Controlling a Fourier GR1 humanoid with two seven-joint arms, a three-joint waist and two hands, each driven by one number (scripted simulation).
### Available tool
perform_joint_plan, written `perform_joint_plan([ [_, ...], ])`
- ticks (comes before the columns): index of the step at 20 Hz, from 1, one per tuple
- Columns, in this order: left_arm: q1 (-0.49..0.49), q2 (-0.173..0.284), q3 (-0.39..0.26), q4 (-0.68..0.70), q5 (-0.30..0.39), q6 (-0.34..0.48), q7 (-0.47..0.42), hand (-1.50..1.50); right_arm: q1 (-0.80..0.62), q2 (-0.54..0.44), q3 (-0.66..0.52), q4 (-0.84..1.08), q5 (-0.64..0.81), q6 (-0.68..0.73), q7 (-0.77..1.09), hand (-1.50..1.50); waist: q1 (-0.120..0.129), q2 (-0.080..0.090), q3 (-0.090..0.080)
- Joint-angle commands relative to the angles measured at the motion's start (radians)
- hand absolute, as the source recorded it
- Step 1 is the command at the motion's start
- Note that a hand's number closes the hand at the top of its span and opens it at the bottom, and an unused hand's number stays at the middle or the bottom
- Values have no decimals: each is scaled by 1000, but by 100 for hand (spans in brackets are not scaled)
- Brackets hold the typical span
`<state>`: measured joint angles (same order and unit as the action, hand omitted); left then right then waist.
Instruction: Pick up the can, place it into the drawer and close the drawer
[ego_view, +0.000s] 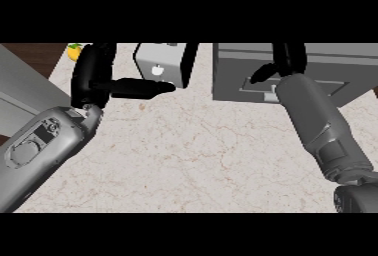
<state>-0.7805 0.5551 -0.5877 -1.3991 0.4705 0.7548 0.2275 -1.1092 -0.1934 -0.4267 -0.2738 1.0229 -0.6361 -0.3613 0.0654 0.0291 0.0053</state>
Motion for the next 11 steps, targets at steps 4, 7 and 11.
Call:
perform_joint_plan([
  [4, 64, 3, 12, -9, -13, 5, -26, -150, -70, 100, -192, -58, -250, 72, -112, -150, -4, -12, -1],
  [7, 102, 19, 28, -33, -11, -9, -48, -150, -89, 90, -254, -52, -326, 152, -124, -150, -2, -13, -3],
  [11, 102, -4, 38, -33, -29, -4, -43, -150, -118, 50, -261, -24, -336, 184, -130, -150, -10, -7, -4],
])
